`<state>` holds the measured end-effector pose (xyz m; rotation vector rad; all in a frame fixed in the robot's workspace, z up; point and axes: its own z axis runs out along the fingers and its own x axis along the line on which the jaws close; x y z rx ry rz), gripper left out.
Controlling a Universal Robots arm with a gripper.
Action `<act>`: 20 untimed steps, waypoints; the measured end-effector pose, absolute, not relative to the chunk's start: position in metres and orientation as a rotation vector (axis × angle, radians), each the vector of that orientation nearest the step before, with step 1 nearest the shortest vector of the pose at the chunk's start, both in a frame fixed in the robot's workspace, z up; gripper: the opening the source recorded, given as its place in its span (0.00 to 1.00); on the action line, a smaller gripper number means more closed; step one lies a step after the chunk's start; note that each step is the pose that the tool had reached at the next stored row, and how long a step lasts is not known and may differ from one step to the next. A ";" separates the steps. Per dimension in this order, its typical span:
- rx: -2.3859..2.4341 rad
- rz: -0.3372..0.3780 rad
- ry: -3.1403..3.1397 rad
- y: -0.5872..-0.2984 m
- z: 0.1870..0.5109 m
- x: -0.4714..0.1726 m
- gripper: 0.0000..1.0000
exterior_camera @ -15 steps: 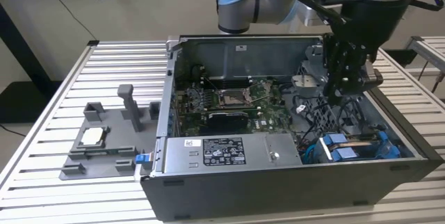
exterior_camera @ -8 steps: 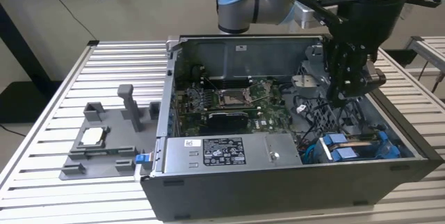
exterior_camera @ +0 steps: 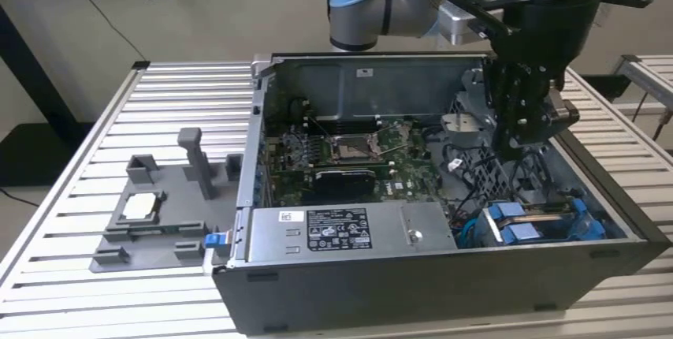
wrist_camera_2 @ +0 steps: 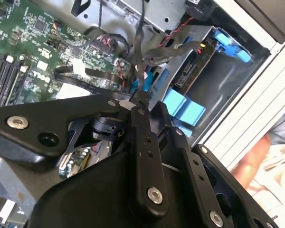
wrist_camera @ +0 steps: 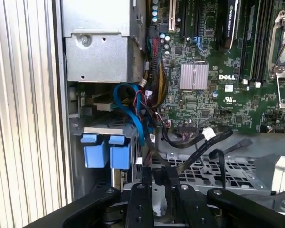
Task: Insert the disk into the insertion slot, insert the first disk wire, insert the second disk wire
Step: 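Insert the second disk wire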
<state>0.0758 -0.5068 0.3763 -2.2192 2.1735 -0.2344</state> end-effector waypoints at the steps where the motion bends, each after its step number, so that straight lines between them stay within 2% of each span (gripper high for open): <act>1: -2.226 -0.235 2.166 -0.506 0.376 0.075 0.27; 20: -2.320 -0.260 2.052 -0.506 0.373 0.061 0.27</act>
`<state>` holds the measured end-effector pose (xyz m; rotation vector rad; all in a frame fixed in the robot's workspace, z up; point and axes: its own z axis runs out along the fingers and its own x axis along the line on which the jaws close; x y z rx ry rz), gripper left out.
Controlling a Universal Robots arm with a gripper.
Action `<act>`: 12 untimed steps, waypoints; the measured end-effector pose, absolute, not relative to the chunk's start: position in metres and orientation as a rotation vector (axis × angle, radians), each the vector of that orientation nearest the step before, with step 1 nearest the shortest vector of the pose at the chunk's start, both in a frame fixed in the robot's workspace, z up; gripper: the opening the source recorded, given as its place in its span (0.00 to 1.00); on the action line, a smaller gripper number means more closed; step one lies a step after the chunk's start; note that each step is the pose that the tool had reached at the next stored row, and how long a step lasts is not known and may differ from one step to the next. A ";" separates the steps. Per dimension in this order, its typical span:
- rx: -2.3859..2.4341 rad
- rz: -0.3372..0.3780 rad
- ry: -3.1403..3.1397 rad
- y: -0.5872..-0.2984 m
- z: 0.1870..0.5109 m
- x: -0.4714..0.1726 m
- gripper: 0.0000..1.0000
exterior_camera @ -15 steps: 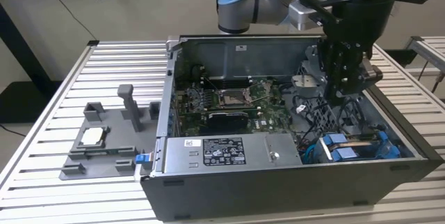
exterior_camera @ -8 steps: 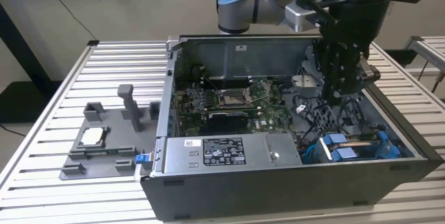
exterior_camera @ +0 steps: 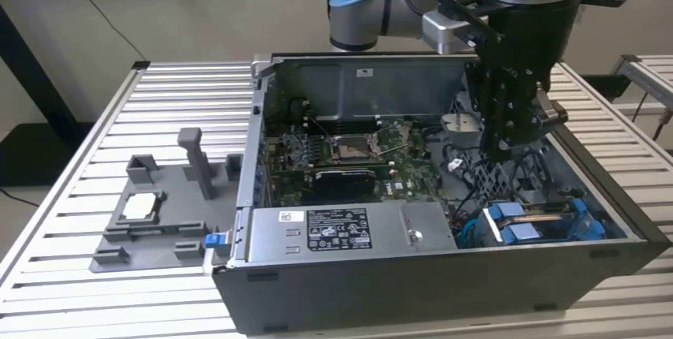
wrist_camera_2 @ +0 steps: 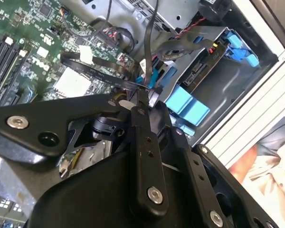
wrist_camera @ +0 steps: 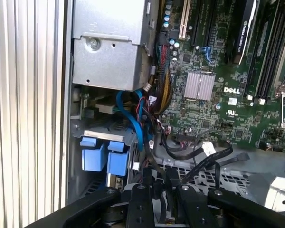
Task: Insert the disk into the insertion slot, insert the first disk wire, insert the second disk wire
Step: 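Insert the second disk wire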
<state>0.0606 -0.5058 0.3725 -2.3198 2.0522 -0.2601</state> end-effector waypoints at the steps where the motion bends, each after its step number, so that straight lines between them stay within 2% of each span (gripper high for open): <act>1: -2.321 -0.261 2.052 -0.506 0.372 0.061 0.27; 8: -2.320 -0.267 2.052 -0.506 0.372 0.061 0.27; 10: -2.321 -0.268 2.052 -0.506 0.372 0.061 0.24; 11: -2.321 -0.268 2.052 -0.506 0.372 0.061 0.18; 12: -2.321 -0.269 2.052 -0.506 0.372 0.061 0.18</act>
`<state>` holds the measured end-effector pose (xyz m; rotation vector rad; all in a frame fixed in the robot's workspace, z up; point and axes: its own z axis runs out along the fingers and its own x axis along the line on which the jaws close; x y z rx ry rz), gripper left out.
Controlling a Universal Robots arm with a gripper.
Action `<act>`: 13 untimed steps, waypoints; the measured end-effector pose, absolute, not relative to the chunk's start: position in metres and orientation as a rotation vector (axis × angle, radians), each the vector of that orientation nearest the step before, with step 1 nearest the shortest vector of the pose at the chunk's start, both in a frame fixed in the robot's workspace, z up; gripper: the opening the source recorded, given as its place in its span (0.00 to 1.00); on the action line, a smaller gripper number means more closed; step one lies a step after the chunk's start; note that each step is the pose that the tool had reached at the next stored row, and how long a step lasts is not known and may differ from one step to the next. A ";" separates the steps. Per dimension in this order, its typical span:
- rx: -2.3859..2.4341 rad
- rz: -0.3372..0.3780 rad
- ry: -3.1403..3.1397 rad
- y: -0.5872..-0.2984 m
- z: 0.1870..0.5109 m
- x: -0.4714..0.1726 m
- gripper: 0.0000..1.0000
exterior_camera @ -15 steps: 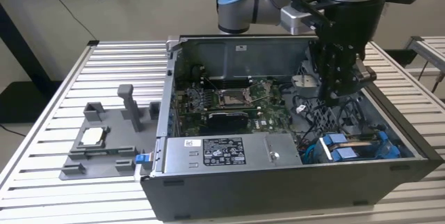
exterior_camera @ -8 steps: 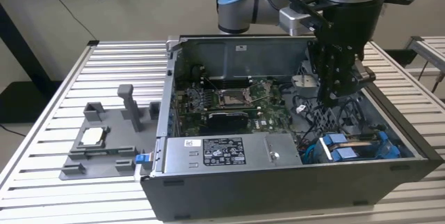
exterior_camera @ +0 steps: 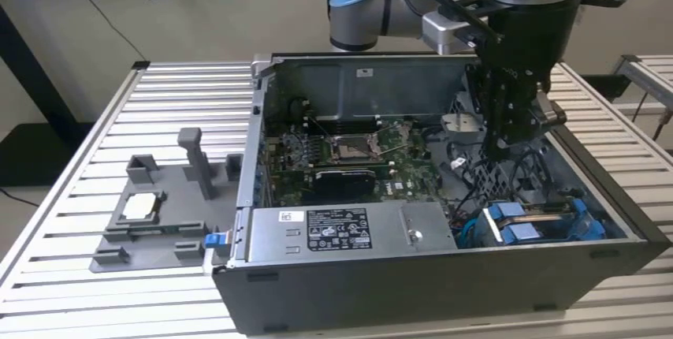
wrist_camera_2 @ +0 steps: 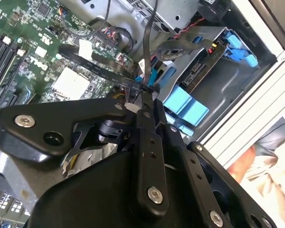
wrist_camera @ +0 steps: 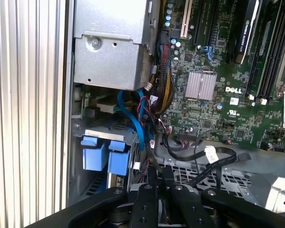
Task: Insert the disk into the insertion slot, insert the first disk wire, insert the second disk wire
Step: 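Insert the second disk wire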
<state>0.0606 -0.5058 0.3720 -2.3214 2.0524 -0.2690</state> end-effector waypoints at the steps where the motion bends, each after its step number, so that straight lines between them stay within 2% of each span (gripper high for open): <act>1: -2.322 -0.270 2.053 -0.506 0.372 0.061 0.16; 8: -2.323 -0.272 2.054 -0.506 0.372 0.062 0.16; 13: -2.342 -0.239 2.067 -0.509 0.372 0.075 0.16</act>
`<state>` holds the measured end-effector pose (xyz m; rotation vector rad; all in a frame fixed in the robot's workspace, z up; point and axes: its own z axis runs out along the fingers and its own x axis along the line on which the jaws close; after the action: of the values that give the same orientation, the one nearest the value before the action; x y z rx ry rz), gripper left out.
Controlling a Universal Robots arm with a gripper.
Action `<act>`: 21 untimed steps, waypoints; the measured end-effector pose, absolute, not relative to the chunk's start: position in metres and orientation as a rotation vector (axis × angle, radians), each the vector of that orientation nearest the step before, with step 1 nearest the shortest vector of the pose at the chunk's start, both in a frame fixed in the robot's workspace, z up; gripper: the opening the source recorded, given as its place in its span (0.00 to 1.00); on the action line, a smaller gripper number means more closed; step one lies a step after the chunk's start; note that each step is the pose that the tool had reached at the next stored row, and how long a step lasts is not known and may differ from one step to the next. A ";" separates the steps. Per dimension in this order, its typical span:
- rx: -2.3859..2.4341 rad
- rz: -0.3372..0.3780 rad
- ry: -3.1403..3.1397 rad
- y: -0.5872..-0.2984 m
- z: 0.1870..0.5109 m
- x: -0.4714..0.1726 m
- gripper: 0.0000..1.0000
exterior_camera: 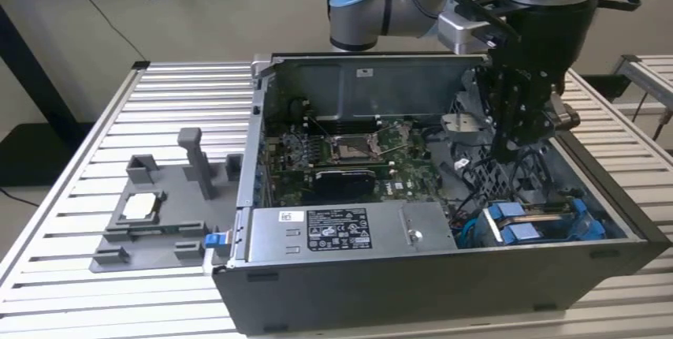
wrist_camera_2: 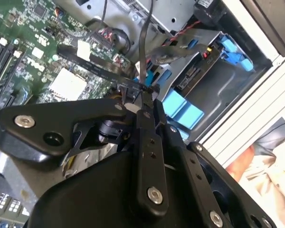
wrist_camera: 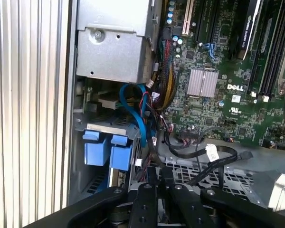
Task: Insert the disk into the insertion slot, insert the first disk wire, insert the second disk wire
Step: 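Insert the second disk wire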
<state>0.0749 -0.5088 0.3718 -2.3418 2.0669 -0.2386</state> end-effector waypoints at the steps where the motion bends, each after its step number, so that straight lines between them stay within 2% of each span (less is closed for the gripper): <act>1: -2.348 -0.228 2.071 -0.510 0.372 0.077 0.16; 11: -2.398 -0.130 2.107 -0.527 0.370 0.095 0.16; 21: -2.392 -0.078 2.103 -0.541 0.368 0.104 0.16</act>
<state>0.1044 -0.5406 0.3684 -2.3922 2.1034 -0.0783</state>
